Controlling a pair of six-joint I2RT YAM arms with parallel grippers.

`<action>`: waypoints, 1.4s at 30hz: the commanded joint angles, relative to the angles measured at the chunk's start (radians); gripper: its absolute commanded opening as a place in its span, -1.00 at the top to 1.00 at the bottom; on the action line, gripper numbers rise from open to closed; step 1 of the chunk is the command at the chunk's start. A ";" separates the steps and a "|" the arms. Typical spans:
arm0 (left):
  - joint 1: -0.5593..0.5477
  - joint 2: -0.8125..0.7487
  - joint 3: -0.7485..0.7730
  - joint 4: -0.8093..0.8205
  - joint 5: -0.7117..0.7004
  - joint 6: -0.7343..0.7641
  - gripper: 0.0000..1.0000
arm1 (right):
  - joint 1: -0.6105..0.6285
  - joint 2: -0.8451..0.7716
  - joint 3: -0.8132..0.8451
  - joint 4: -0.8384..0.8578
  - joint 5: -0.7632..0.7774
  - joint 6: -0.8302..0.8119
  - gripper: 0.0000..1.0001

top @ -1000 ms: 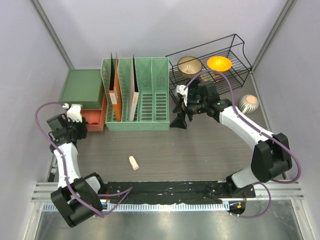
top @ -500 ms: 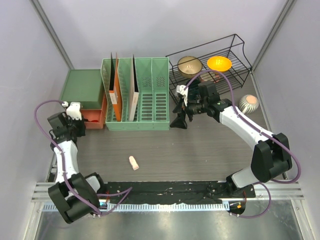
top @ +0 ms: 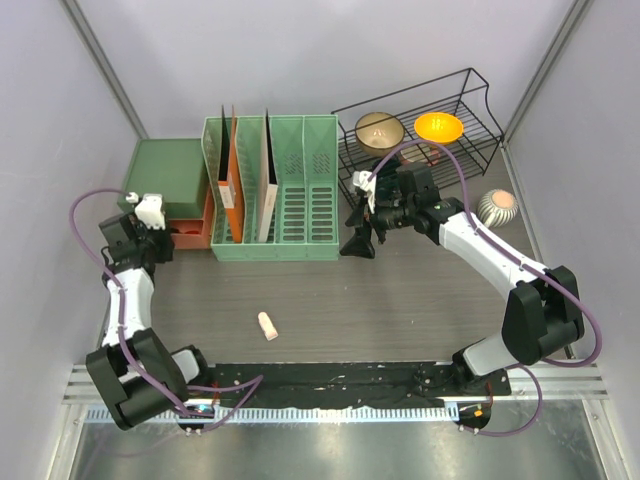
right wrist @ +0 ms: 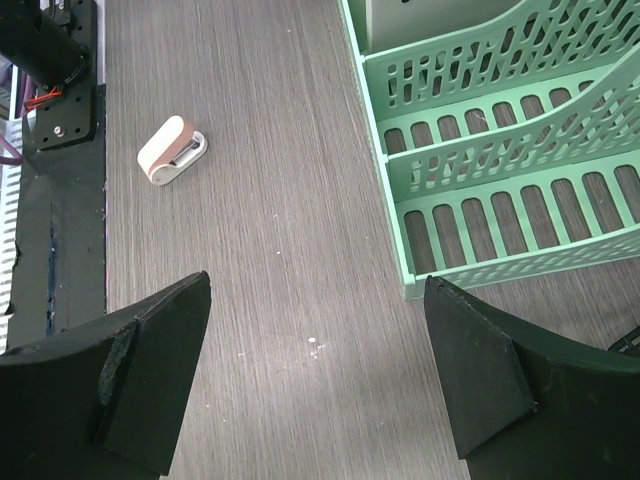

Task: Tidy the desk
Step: Close the drawer in the storage box.

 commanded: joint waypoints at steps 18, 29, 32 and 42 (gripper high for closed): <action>-0.048 0.119 0.074 0.153 -0.025 -0.066 0.60 | -0.004 -0.010 0.003 -0.015 -0.013 -0.042 -0.86; -0.073 0.159 0.067 0.202 -0.027 -0.081 0.34 | -0.004 -0.005 0.004 -0.023 -0.015 -0.049 -0.86; -0.074 0.161 0.067 0.205 -0.027 -0.088 0.29 | -0.005 -0.002 0.004 -0.026 -0.013 -0.050 -0.86; -0.074 0.020 0.004 0.128 -0.027 -0.022 -0.04 | -0.004 0.007 0.009 -0.038 -0.019 -0.055 -0.86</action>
